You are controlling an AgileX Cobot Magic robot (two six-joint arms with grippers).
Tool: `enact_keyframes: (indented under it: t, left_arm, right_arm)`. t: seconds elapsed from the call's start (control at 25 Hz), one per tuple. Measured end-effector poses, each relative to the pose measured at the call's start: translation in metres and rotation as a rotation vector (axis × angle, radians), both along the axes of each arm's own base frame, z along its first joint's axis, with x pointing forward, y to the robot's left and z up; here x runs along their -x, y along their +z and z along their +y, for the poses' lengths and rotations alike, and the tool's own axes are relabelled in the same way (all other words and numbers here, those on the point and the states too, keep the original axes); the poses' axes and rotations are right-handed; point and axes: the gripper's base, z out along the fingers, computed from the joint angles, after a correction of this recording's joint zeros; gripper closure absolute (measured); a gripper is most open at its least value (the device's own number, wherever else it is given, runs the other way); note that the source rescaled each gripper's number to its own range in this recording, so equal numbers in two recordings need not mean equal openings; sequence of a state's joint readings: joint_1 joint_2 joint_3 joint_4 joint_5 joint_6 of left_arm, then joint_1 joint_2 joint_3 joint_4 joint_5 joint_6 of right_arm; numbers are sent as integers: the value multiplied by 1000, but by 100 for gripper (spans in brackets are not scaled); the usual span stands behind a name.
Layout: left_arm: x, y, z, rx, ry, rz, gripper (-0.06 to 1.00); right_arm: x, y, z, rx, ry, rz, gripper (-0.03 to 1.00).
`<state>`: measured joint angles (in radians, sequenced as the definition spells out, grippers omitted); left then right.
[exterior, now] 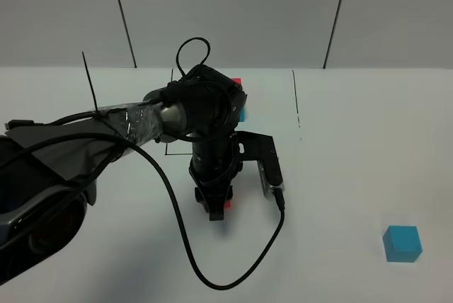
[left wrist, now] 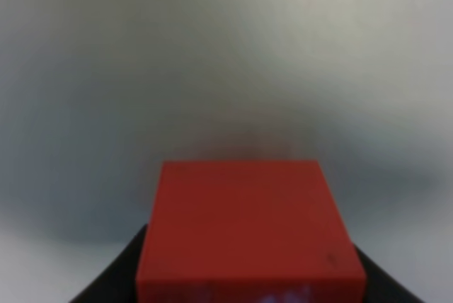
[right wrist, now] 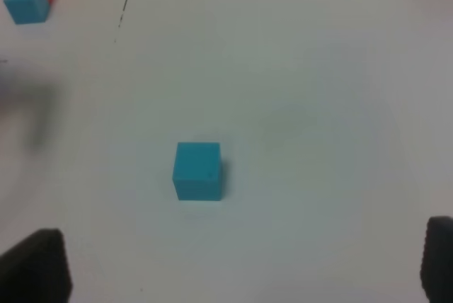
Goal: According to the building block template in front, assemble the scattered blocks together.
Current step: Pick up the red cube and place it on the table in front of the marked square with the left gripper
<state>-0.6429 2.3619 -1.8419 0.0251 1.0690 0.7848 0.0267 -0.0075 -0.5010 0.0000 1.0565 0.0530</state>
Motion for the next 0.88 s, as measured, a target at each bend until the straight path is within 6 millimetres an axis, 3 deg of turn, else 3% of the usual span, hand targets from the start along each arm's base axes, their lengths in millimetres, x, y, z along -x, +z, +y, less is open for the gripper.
enact_keyframes:
  t: [0.52,0.88]
  left_arm:
    - [6,-5,-17,28,-42,-45,93]
    - [7,-5,-17,1,-59,-49,93]
  right_arm:
    - [0,0,0,0,0,0,-3]
    - [0,0,0,0,0,0,-3]
